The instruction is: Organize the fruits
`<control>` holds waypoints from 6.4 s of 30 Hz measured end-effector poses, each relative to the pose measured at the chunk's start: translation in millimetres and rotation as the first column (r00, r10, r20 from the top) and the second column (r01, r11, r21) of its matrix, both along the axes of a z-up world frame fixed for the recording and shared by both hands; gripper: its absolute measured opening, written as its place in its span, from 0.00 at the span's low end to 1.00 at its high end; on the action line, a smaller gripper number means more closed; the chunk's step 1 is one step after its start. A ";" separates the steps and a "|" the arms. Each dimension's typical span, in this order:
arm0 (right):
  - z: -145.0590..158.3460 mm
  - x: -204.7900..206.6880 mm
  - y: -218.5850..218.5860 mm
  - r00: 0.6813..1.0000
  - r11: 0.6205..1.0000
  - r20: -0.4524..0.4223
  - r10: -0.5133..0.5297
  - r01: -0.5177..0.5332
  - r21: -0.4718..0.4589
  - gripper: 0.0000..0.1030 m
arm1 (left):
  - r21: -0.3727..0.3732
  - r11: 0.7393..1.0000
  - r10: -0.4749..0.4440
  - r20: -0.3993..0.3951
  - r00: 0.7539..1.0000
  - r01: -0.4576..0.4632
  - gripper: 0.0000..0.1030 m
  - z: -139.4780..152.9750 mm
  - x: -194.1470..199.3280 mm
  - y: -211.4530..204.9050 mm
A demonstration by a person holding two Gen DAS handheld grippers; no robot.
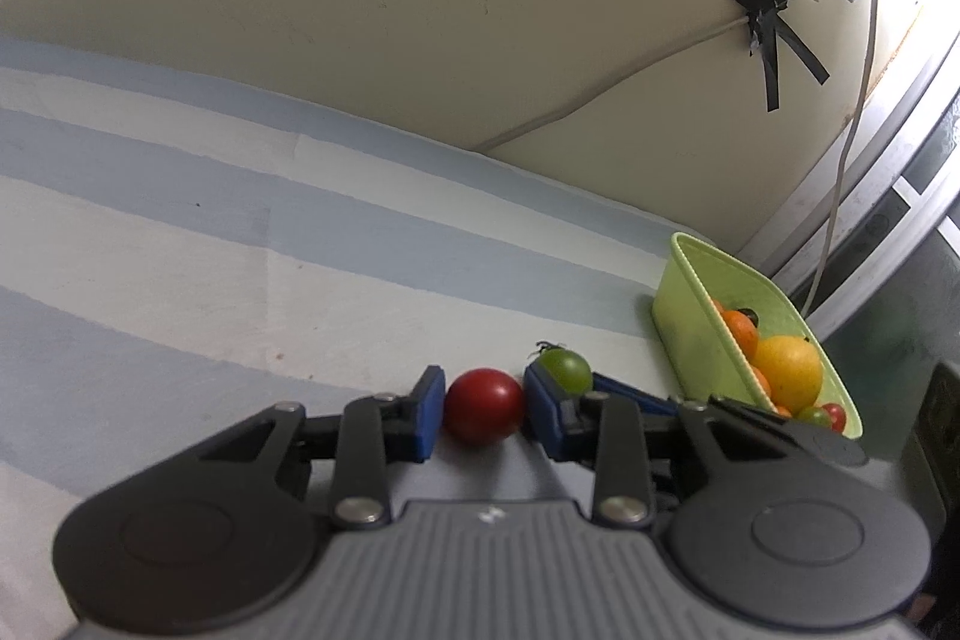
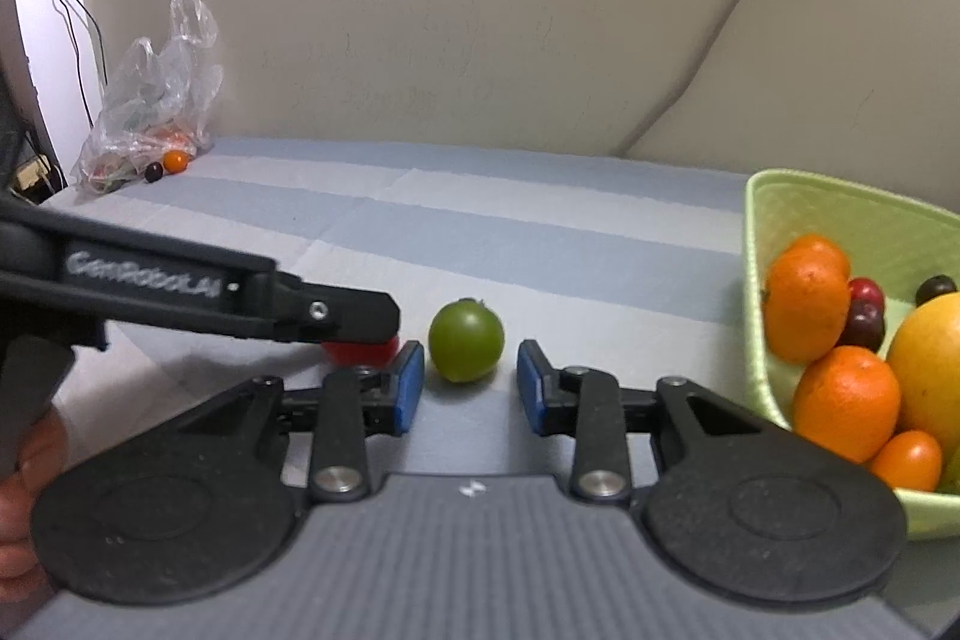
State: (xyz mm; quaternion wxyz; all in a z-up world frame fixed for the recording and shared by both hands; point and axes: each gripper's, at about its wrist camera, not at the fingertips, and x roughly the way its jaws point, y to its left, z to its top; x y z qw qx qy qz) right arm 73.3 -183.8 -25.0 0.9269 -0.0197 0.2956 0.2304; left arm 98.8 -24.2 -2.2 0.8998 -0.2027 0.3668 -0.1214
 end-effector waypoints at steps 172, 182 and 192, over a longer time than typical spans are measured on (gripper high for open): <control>-5.9 -160.0 -54.5 0.911 0.912 0.235 -0.338 0.256 0.320 1.00 | 0.432 0.828 0.164 0.422 0.892 -0.357 1.00 10.4 -182.9 3.9; -5.8 -162.0 -52.0 0.904 0.916 0.252 -0.347 0.268 0.299 0.96 | 0.455 0.814 0.155 0.428 0.891 -0.361 1.00 8.9 -184.1 1.4; -6.0 -158.9 -50.0 0.911 0.924 0.244 -0.331 0.262 0.278 0.89 | 0.459 0.816 0.148 0.420 0.895 -0.350 1.00 8.8 -182.9 1.8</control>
